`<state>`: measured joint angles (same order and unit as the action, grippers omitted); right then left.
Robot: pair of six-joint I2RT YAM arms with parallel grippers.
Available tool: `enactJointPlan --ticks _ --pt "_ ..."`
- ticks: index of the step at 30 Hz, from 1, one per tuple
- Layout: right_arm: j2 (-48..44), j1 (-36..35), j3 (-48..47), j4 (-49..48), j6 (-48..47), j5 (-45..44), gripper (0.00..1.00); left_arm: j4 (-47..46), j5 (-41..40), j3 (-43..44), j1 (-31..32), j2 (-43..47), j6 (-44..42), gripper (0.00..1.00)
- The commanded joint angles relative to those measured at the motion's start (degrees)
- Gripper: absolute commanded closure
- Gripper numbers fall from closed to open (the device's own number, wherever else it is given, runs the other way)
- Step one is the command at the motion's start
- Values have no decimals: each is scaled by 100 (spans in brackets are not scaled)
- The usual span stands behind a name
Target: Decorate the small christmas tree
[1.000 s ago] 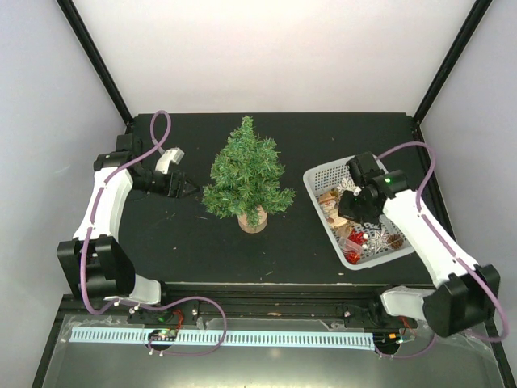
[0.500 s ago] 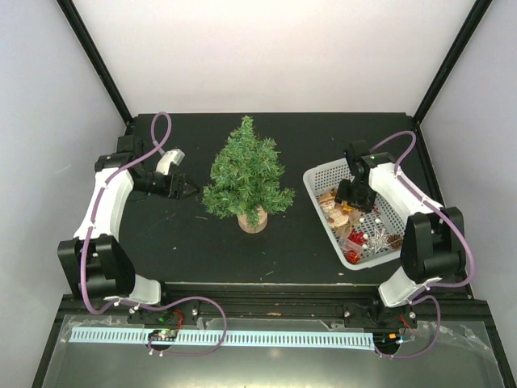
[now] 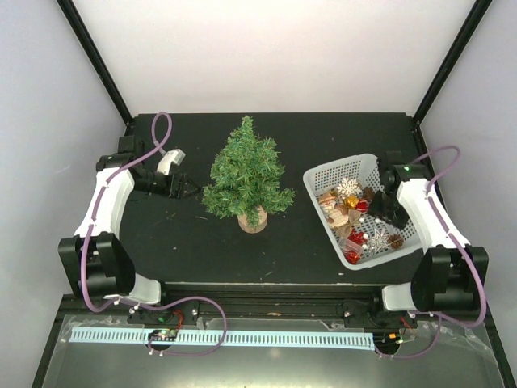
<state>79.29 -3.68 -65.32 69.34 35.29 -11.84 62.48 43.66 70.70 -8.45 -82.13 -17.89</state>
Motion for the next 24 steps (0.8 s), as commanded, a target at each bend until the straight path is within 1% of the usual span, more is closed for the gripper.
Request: enactJointPlan --ticks 1,7,13,18,24 --pt "2 427 529 -61 -53 132 41 -90 228 113 -33 -147 14 26" --pt "236 747 622 -455 -157 431 51 -44 249 164 -27 -190 1 27" --pt "553 846 632 -667 -181 483 56 -9 208 142 -26 -98 -8 27" --pt "638 884 862 -814 -186 560 58 4 147 152 -30 -37 -39 27" --pt "770 881 1089 -1001 -203 560 66 -15 135 130 -39 4 -38 27"
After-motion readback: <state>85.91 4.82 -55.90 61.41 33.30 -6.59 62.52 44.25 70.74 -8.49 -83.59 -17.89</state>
